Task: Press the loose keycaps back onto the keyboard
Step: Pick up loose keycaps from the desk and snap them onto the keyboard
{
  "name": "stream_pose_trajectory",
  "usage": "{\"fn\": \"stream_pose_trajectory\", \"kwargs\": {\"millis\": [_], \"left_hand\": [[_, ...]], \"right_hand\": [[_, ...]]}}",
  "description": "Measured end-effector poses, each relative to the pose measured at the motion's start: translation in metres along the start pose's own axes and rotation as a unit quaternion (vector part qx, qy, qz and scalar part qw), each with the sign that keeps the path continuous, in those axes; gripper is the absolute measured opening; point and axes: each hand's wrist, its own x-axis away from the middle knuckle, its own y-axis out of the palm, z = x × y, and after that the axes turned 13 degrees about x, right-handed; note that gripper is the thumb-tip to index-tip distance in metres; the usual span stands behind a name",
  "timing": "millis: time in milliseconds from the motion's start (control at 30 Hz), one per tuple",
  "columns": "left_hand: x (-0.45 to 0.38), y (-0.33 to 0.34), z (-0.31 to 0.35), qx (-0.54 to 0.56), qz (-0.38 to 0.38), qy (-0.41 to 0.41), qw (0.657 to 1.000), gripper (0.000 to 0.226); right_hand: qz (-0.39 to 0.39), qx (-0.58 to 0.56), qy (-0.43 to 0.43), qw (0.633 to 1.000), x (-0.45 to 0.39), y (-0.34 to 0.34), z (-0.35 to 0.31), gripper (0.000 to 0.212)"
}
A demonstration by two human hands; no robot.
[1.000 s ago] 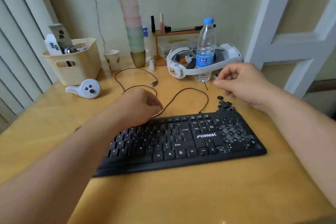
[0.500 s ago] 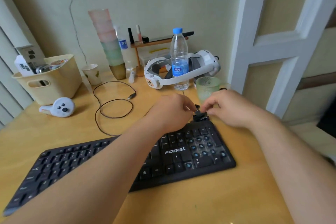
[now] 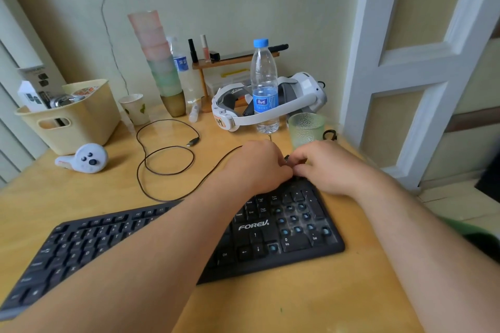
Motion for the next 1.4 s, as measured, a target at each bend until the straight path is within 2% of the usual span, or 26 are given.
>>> {"fn": "stream_pose_trajectory", "kwargs": {"millis": [167,300,500,600,767,933,1133,1400], "left_hand": [[0.014,-0.011,-0.010,0.063,0.062,-0.012,0.996,0.014],[0.034,-0.024,-0.024,0.159,0.094,-0.020,0.983,0.018],[0.057,-0.030,-0.031,0.334,0.131,-0.020,0.933,0.024],[0.063,-0.025,-0.033,0.401,0.134,-0.003,0.906,0.024],[0.068,-0.021,-0.039,0.527,0.111,-0.004,0.843,0.018],[0.068,-0.021,-0.039,0.583,0.102,0.000,0.806,0.016],[0.070,-0.018,-0.040,0.602,0.077,-0.008,0.795,0.013],[0.073,-0.015,-0.039,0.504,0.131,0.083,0.849,0.026]], "right_hand": [[0.003,-0.012,-0.006,1.000,0.002,-0.002,-0.001,0.007],[0.012,-0.045,-0.023,0.999,0.008,-0.009,-0.005,0.005],[0.111,-0.177,-0.057,0.976,0.012,-0.010,-0.024,0.019],[0.122,-0.213,-0.089,0.965,0.016,-0.007,-0.036,0.030],[0.133,-0.270,-0.123,0.946,0.022,-0.009,-0.049,0.047],[0.158,-0.264,-0.148,0.940,0.021,-0.004,-0.056,0.046],[0.199,-0.272,-0.135,0.932,0.017,-0.002,-0.053,0.033],[0.152,-0.395,-0.092,0.901,0.020,-0.001,-0.056,0.019]]}}
